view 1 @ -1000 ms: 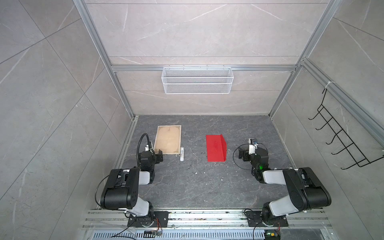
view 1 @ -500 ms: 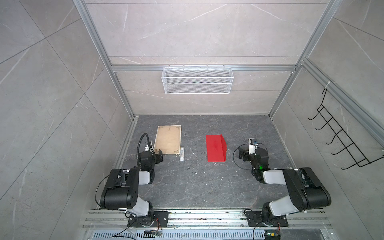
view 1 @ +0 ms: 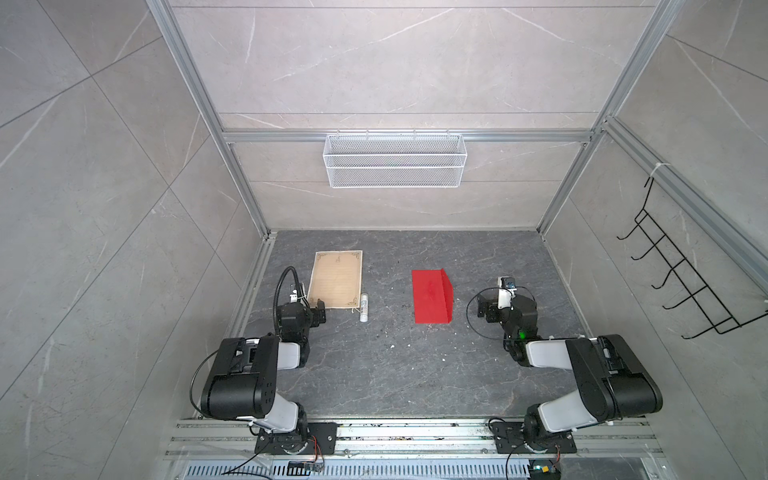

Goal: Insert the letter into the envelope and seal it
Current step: 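Raise both arms from rest and move grippers toward the table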

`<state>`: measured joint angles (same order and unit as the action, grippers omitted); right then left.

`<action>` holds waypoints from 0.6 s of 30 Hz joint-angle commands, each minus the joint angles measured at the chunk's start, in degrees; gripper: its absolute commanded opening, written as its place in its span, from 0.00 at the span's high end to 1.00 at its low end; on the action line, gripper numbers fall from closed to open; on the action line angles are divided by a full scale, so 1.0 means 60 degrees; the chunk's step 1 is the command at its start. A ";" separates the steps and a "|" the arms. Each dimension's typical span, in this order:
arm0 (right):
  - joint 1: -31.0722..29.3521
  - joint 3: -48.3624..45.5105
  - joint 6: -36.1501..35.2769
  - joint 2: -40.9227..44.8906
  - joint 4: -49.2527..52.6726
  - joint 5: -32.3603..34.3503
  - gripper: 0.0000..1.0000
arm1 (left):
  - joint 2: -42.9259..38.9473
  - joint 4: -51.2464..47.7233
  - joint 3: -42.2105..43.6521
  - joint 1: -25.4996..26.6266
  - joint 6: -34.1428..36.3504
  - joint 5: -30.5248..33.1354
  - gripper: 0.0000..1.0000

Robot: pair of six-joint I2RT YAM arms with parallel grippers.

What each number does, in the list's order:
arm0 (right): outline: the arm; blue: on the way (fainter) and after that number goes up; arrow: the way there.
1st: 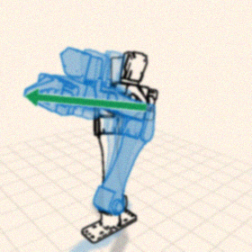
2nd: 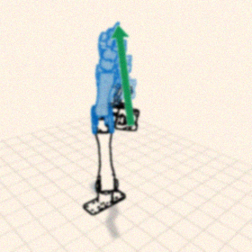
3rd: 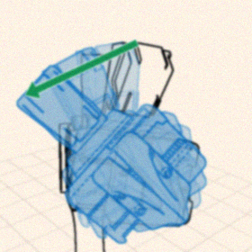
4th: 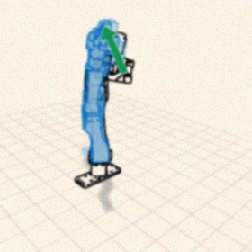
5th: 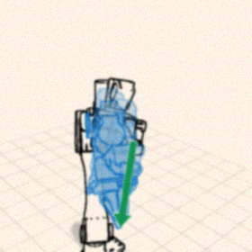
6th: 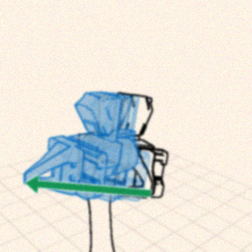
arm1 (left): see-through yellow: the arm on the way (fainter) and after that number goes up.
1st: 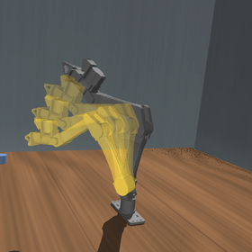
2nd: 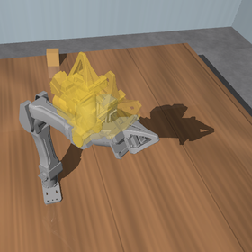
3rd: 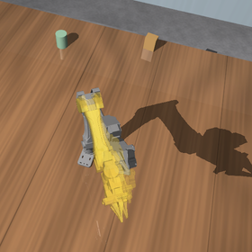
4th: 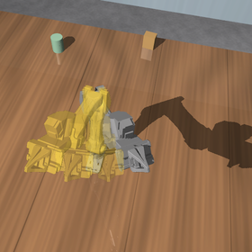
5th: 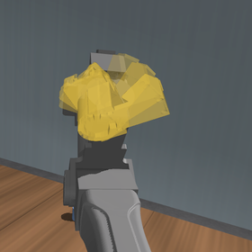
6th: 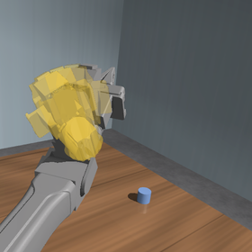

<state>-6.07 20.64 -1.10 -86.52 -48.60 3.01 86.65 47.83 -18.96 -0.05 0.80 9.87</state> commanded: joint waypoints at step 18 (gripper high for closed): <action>0.0029 0.3666 0.2010 0.4652 0.7773 -0.1574 0.01 | -0.6912 -0.8104 -0.2325 0.0033 -0.6395 -0.1551 0.02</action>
<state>-6.02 40.71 6.85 -59.94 -11.55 -2.17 45.69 8.73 -31.16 0.01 -26.83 5.85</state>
